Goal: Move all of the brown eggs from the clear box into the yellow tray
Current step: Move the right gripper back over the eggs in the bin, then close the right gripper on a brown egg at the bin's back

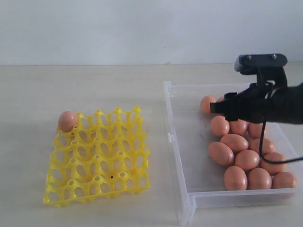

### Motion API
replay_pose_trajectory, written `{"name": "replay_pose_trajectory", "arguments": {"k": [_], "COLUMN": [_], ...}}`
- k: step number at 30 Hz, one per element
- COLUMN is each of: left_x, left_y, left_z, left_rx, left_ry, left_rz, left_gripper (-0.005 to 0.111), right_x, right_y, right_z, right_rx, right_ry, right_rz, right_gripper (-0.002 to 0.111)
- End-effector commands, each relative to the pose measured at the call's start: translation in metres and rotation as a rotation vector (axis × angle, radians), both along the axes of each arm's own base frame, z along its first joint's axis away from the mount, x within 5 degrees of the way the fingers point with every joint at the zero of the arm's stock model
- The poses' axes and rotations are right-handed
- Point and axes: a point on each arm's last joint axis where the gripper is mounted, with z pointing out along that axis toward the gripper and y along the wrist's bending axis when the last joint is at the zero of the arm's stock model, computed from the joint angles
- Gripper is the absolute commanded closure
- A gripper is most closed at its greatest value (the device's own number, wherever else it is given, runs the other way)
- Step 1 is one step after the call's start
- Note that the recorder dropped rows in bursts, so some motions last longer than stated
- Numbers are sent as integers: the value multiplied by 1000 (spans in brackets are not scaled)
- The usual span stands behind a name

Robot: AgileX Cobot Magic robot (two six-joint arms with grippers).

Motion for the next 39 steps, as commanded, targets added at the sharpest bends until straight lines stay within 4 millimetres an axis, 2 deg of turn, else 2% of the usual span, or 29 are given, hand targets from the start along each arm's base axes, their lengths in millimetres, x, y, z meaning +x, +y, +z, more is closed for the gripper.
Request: {"name": "replay_pose_trajectory", "arguments": {"k": [1,3,5,10,13,32,33,35,36,39], "left_x": [0,0,0,0,0,0,0,0,0,0], "left_y": [0,0,0,0,0,0,0,0,0,0], "left_z": [-1,-1,-1,-1,-1,-1,-1,-1,-1,-1], "left_rx": [-14,-14,-14,-14,-14,-14,-14,-14,-14,-14], "left_ry": [2,2,2,2,2,2,2,2,2,2], "left_rz": [-6,-6,-6,-6,-6,-6,-6,-6,-6,-6], "left_gripper": [29,29,29,29,29,29,29,29,29,29], "right_x": [21,32,41,54,58,85,86,89,92,97], "right_y": [7,14,19,27,26,30,30,31,32,32], "right_z": [28,37,36,12,0,-35,-36,-36,-33,-31], "right_rx": [14,14,-12,-49,-79,-68,-73,-105,-135,-164], "right_ry": [100,161,251,461,524,502,506,481,448,335], "right_rz": [42,71,110,141,123,35,38,81,127,182], "right_gripper": [55,57,57,57,57,58,62,89,108,109]}}
